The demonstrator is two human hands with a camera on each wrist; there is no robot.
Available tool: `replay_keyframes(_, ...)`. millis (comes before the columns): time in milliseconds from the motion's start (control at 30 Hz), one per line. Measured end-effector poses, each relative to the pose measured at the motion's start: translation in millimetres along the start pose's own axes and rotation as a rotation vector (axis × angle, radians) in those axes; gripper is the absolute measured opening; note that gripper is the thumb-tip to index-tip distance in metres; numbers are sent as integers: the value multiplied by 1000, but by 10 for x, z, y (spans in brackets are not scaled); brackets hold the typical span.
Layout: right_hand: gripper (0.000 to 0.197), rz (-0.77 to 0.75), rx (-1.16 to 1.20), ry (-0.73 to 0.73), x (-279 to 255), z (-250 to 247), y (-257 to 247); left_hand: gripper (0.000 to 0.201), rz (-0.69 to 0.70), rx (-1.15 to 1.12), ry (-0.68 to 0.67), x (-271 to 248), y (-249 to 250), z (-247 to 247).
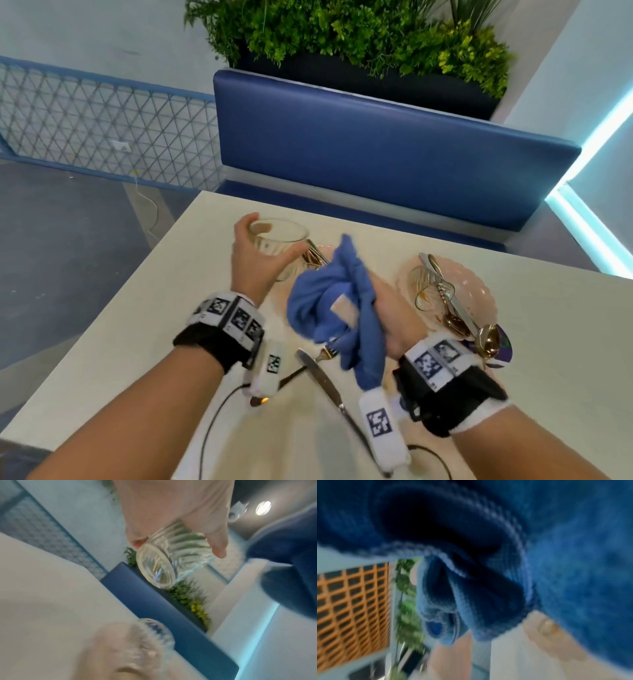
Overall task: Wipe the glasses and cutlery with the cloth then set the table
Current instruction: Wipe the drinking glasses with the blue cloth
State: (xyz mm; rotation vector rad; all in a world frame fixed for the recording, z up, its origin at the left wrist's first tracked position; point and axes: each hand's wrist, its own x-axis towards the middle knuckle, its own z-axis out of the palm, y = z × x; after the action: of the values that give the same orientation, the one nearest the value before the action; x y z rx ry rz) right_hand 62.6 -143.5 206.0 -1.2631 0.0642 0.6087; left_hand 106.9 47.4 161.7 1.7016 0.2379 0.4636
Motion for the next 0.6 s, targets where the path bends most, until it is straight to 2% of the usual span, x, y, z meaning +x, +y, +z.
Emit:
replay_keyframes(67,51,-4,246,-122,35,-179,-83,95,-86,112,11,115,-312,-165)
replay_keyframes(167,53,-62,425,-18,80,-560,-194,98,-199,222,0,205,-741,-362)
replay_keyframes(267,41,-206,347,80,30,-667,-214,96,-214,305,30,208,-994,-403)
replay_keyframes(300,37,-222,340,133,-8,-655,-222,96,-222,309,38,218,-1056,-415)
replay_keyframes(400,36,-221,435,128,-38,-724,-159,95,-246,263,54,217,-1186,-434)
replay_keyframes(467,30,-244,365,162,-42,-735,-130,98,-272,238,47,227,-1226,-434)
replay_keyframes(500,26,-251,306,225,-13,-742,-119,101,-287,241,33,240,-1227,-439)
replay_keyframes(567,29,-252,236,336,52,-779,-94,111,-282,300,19,262,-1178,-456)
replay_keyframes(600,38,-245,216,383,84,-807,-77,117,-246,377,26,258,-1111,-465)
